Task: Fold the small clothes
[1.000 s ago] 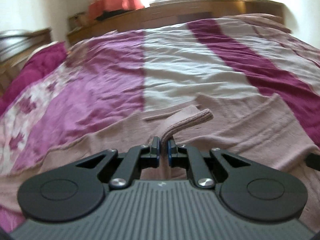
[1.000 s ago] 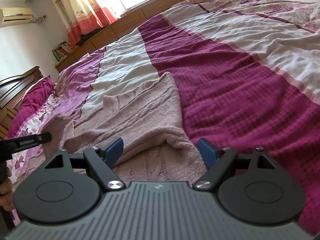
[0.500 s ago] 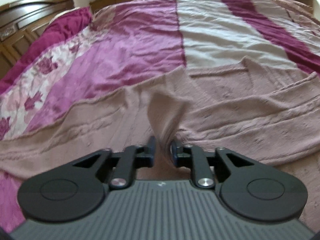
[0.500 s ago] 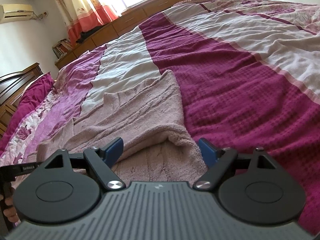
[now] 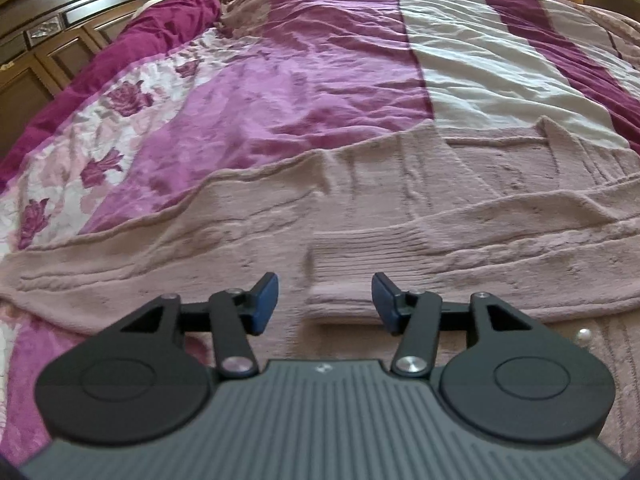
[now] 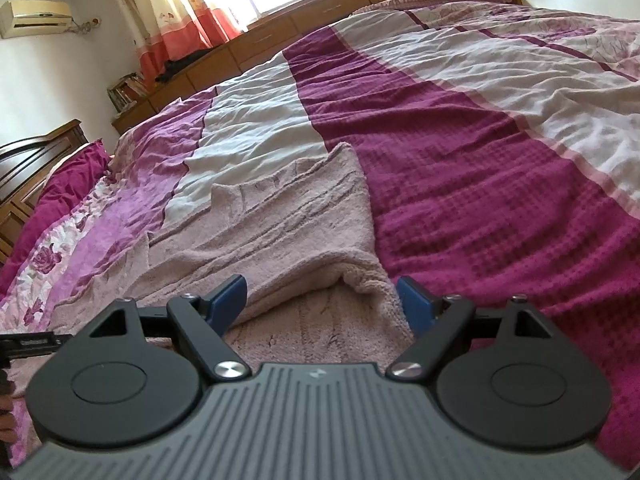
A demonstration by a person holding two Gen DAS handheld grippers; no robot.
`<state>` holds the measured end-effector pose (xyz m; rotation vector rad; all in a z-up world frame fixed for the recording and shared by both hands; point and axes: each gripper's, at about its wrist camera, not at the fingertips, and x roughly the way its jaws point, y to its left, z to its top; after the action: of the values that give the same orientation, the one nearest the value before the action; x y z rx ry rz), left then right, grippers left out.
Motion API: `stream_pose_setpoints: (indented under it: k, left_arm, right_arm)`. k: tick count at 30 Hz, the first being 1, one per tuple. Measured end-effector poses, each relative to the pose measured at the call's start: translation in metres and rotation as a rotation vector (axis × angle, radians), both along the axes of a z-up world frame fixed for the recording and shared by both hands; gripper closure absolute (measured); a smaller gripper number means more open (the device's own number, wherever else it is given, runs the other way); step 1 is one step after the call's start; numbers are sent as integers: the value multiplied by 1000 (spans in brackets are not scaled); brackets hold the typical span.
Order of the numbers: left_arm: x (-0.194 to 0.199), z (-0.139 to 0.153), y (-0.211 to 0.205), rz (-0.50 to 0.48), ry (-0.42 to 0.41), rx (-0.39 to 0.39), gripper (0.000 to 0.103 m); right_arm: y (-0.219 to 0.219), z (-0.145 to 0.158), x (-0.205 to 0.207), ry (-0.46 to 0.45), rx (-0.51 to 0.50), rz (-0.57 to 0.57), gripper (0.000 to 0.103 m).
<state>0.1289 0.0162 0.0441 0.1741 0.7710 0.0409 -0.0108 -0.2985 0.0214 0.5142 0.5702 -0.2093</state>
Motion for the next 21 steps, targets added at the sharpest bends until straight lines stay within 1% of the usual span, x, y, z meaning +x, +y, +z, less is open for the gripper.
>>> stream_pose_setpoints:
  k: [2,6,10,13,15,17,21]
  left_arm:
    - [2,2,9,16,0,-18,49]
    - [10,1,23,43,18,-79,49]
    - [20,-3,31,61,34,-112,49]
    - [25,-6,33,51,46,-144,49]
    - [30,-9,31,39,50,-153,49]
    - [35,-12,29,38,57,-152,49]
    - [44,-19,29,49,66,-158,50]
  right_arm:
    - [2,1,1,3,-9,4,16]
    - [2,5,5,2,-19,7,16]
    - [-2,18,15,-16,-58,15,16]
    - [-7,29,28,-39,-85,27,16]
    - [-13,33,44,-48,-102,45,16]
    - [-19,34,61,-37,-116,43,16]
    - [-38,25,100,-6,-81,38,16]
